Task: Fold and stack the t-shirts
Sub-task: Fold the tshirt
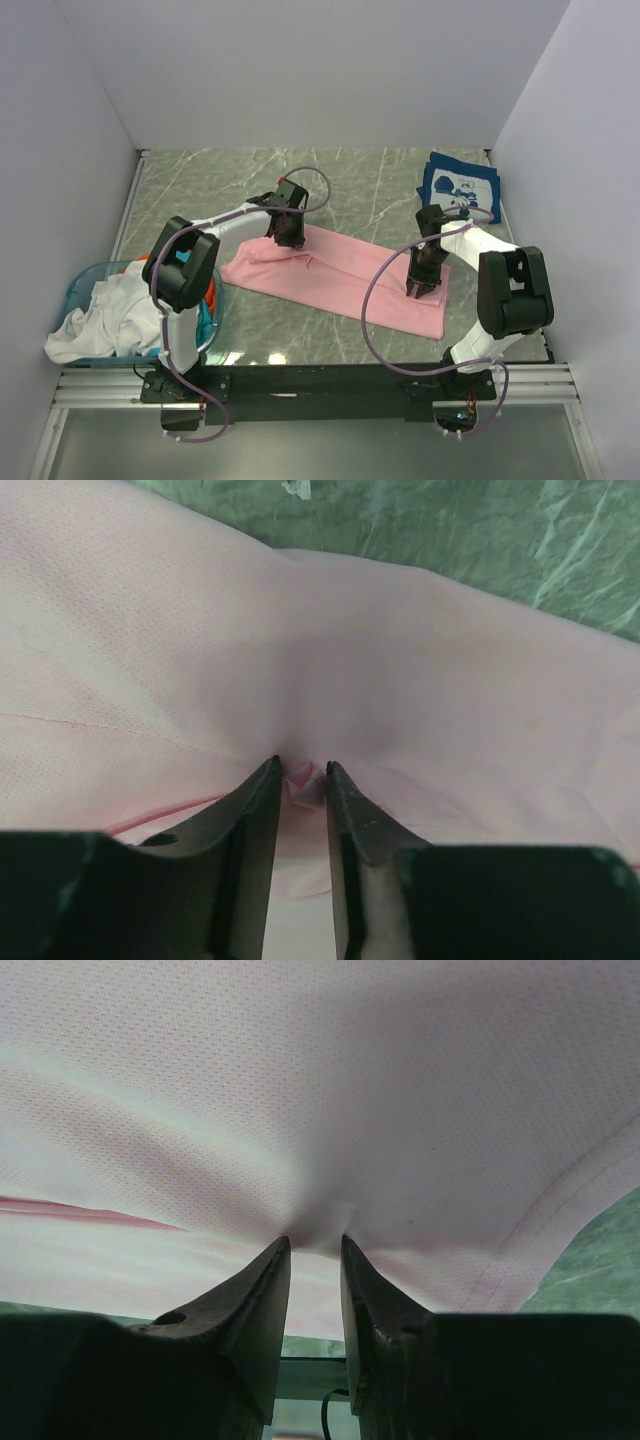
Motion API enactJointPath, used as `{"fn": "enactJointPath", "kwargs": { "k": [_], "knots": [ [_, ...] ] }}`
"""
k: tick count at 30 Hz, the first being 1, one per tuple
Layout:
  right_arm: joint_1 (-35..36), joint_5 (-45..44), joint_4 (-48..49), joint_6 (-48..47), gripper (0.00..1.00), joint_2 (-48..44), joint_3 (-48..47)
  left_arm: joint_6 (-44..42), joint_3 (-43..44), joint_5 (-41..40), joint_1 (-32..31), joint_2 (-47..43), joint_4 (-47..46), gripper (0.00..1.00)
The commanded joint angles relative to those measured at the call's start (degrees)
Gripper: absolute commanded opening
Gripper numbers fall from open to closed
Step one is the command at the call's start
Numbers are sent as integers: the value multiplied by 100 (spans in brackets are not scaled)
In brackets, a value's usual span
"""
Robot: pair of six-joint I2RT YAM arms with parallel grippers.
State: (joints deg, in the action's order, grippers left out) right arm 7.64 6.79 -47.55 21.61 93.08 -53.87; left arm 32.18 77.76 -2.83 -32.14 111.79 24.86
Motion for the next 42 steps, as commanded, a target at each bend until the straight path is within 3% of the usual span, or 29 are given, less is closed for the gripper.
{"fn": "enactJointPath", "kwargs": {
  "k": [1, 10, 24, 30, 36, 42],
  "knots": [
    [54, -19, 35, 28, 34, -185, -10, -37, -50, 151, -55, -201, -210, 30],
    [71, -19, 62, 28, 34, -220, 43, 33, -155, 230, -64, -412, -227, 1],
    [133, -63, 79, 28, 34, -123, 43, 780, -1122, -393, -521, -1317, -403, 1],
    [150, -55, 97, 37, 34, -123, 96, 1088, -1237, -429, -697, -1537, -298, 16],
    [168, -55, 123, 45, 34, -88, 96, 1422, -1210, -411, -741, -1897, -43, 50],
    [168, -72, 106, 45, 34, -88, 78, 1414, -1000, -464, -741, -2030, 54, 56]
  ]
}}
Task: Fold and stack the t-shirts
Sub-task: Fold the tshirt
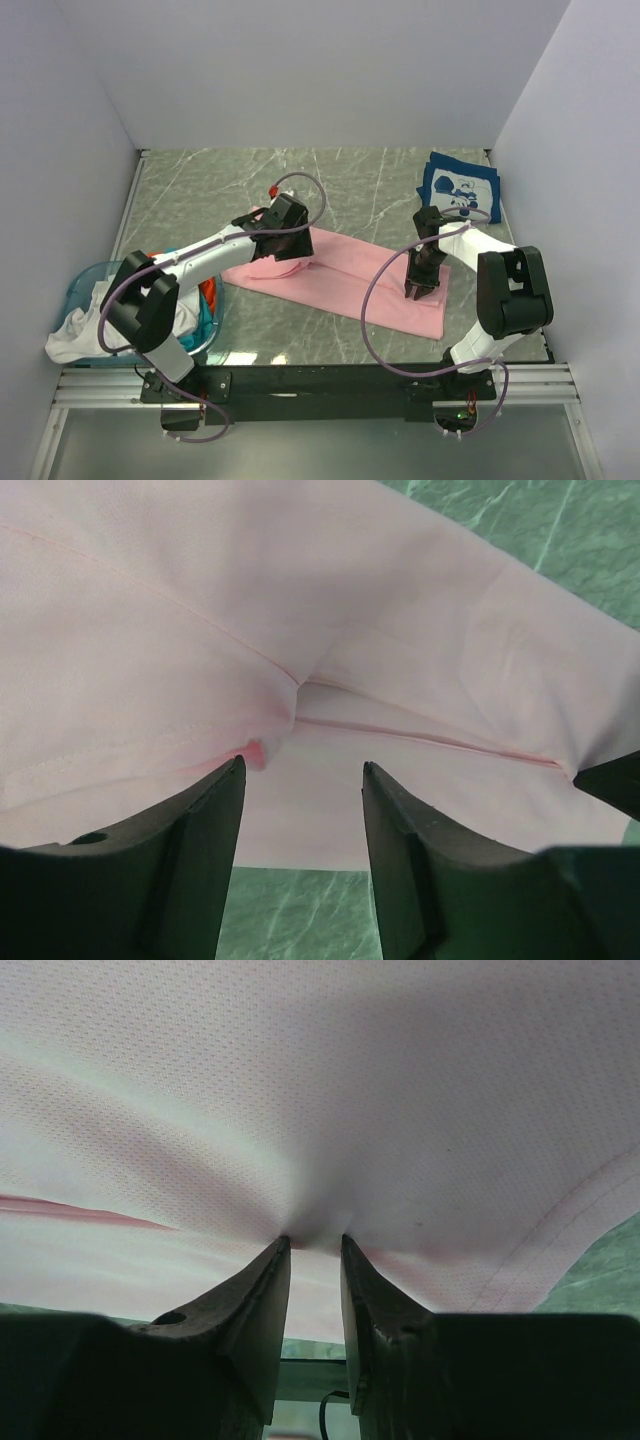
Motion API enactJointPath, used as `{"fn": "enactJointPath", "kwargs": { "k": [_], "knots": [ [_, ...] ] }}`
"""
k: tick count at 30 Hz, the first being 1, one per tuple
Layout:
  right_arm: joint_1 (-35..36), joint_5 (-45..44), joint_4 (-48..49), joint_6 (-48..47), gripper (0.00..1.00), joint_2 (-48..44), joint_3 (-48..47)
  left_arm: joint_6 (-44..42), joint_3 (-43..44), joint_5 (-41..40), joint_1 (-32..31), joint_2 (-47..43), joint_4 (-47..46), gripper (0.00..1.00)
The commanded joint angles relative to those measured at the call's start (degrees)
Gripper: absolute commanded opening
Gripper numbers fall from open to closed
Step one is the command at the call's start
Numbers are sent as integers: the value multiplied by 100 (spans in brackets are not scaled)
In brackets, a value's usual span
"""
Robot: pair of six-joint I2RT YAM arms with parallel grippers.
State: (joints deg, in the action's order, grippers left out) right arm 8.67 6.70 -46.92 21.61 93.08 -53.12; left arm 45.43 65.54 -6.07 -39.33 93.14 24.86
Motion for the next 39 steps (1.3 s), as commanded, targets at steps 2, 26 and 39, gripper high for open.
{"fn": "enactJointPath", "kwargs": {
  "k": [2, 26, 39],
  "knots": [
    [65, -63, 33, 45, 34, -88, 4, 28, 328, -149, -13, -8, -16, 56],
    [65, -125, -54, 54, 34, 35, -146, 106, 539, 1011, -22, 741, -25, 56],
    [65, -116, -406, 46, 34, -264, -497, 62, 1013, 817, 31, 714, 519, 57]
  ]
}}
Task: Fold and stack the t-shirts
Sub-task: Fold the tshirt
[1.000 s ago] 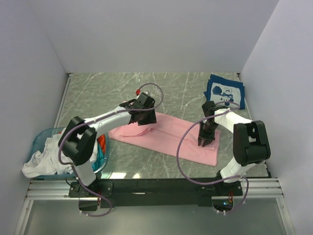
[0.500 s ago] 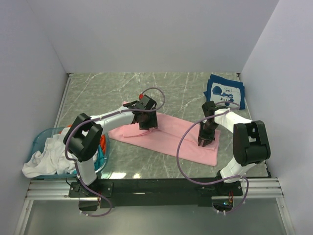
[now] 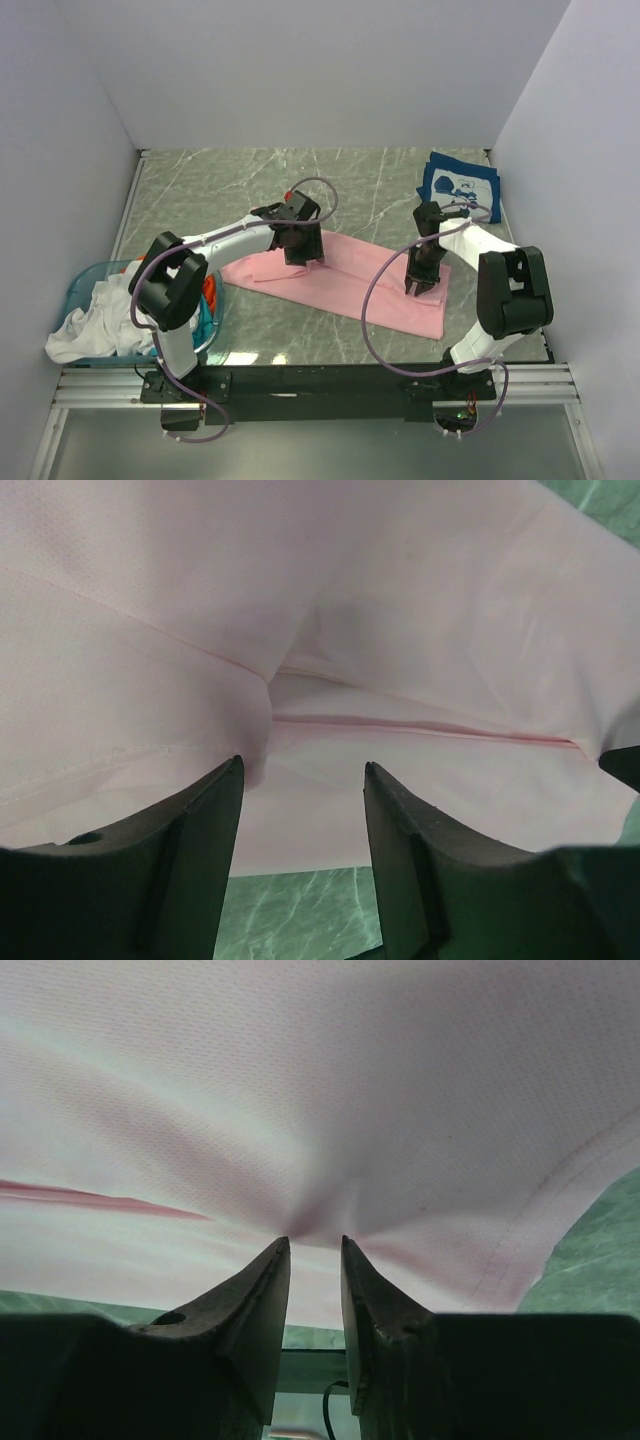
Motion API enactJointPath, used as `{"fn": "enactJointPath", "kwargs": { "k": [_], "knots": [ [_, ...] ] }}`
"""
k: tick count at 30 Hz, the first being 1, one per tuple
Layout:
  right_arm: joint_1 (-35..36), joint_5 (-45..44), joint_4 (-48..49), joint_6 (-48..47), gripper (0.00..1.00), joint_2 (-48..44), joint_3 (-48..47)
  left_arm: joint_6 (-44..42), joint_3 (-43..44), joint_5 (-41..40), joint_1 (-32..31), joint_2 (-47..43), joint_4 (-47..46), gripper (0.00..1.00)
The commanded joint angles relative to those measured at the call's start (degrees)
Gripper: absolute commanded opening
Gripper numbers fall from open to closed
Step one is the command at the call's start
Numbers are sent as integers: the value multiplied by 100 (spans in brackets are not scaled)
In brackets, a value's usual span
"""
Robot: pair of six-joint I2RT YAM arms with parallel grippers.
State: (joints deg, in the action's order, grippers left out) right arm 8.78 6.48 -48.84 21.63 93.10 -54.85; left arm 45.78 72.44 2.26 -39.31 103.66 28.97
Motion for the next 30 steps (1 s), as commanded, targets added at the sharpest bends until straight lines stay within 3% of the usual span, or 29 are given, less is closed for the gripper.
{"fn": "enactJointPath", "kwargs": {
  "k": [1, 11, 20, 23, 30],
  "knots": [
    [63, -94, -292, 35, 35, -327, -429, 36, 393, -33, 63, -390, 117, 57],
    [63, -156, -240, -44, 35, 23, -843, 159, -55, -103, 828, -557, -251, 59],
    [63, -270, -12, -115, 35, 551, -650, -218, 24, -209, 1408, 409, -427, 60],
    [63, -191, 23, -62, 35, 613, -571, -446, 164, -209, 1558, 690, -445, 60],
    [89, -165, -64, -53, 35, 859, -536, -1009, 1489, -657, 1716, 1736, -111, 60]
  ]
}}
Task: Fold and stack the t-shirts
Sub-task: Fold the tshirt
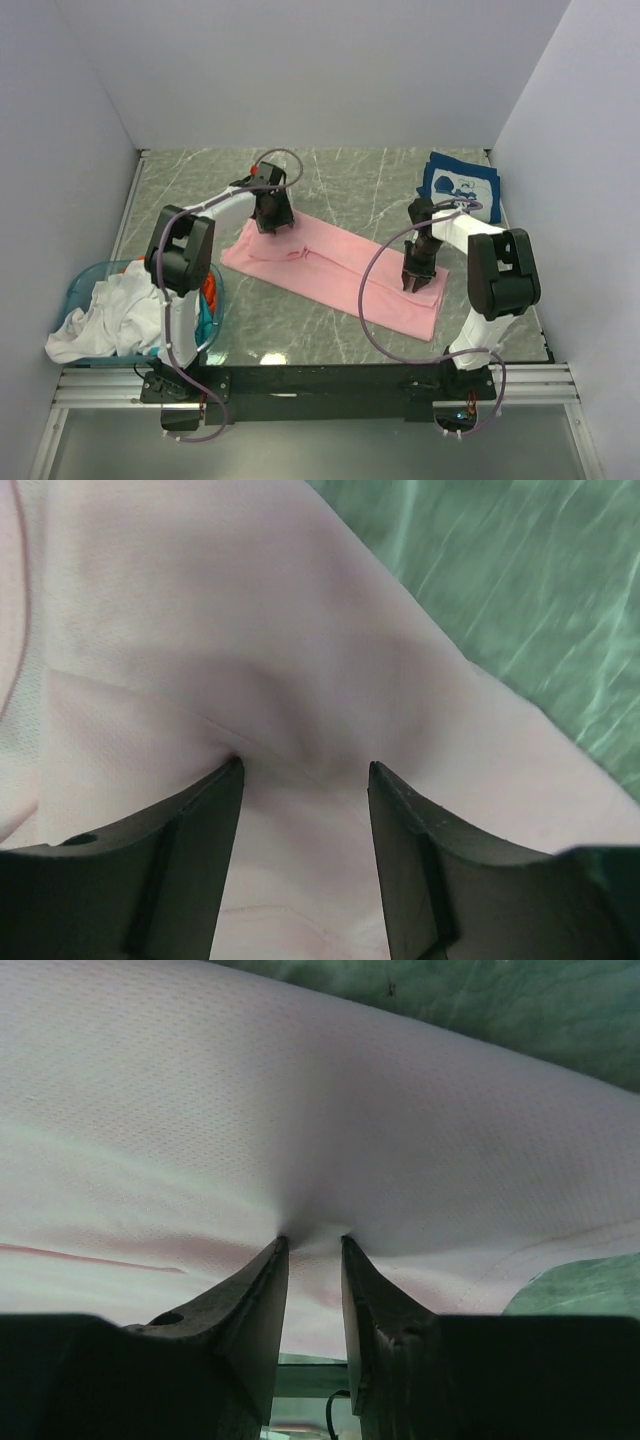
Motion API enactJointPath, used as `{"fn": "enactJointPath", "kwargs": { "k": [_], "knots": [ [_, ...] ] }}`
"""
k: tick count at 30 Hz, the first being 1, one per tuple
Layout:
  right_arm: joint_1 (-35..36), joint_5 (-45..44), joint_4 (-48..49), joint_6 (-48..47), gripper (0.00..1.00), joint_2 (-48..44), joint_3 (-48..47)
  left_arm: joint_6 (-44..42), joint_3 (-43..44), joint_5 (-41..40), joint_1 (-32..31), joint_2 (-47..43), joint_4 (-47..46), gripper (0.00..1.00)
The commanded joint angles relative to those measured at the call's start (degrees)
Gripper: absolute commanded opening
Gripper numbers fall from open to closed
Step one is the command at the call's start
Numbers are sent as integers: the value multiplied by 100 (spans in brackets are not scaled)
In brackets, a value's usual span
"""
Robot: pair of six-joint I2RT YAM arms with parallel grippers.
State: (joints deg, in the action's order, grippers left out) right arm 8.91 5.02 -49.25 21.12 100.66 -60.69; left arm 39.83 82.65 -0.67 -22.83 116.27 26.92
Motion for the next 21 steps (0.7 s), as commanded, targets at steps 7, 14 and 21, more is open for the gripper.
{"fn": "enactJointPath", "kwargs": {
  "k": [7, 14, 21],
  "knots": [
    [269, -18, -146, 41, 35, 243, 188, -977, 1850, -426, 138, 1564, 384, 60],
    [760, 385, 21, 410, 35, 120, 505, -1679, 2676, -162, 138, 2049, 156, 60],
    [1367, 659, 48, 674, 35, 164, 278, -1830, 2959, 391, 130, 1848, -203, 61]
  ]
}}
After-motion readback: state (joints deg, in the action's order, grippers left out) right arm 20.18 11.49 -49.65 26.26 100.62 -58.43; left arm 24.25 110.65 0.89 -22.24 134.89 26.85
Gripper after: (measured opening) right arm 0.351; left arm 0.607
